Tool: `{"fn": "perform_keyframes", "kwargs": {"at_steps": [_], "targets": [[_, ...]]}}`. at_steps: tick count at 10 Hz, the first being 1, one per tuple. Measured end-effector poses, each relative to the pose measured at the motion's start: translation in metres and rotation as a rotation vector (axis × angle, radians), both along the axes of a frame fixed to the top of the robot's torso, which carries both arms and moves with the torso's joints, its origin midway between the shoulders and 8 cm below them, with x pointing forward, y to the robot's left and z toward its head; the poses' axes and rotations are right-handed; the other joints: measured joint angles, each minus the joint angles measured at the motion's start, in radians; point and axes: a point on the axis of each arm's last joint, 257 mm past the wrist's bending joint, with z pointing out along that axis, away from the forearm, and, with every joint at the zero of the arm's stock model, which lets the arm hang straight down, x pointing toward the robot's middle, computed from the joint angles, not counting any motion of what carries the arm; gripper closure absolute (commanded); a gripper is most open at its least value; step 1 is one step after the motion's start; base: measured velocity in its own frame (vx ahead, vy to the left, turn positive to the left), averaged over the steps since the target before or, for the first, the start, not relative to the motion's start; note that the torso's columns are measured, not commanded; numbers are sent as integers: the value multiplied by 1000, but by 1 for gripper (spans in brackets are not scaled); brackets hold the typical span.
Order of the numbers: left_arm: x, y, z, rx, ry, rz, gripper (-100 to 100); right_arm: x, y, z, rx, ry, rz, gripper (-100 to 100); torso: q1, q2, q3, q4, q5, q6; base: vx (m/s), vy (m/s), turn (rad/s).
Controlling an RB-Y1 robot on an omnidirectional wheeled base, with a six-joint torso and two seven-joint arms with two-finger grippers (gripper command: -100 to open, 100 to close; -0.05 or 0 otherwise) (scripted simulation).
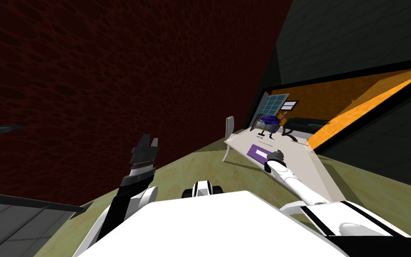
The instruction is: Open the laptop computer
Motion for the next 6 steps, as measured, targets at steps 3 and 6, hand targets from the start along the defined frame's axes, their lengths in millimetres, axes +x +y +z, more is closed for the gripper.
{"fn": "perform_keyframes", "kwargs": {"at_steps": [3, 6], "targets": [[0, 0, 0, 0, 0, 0, 0, -21, -24, 18, -36, -30, -44, -100, 2, 6, 4, 2, 1, 2, -88, 42, 169], [0, 0, 0, 0, 0, 0, 0, -28, -37, 40, -77, -60, -69, -100, -2, -4, -2, -1, -1, 0, -3, 8, -12]]}}
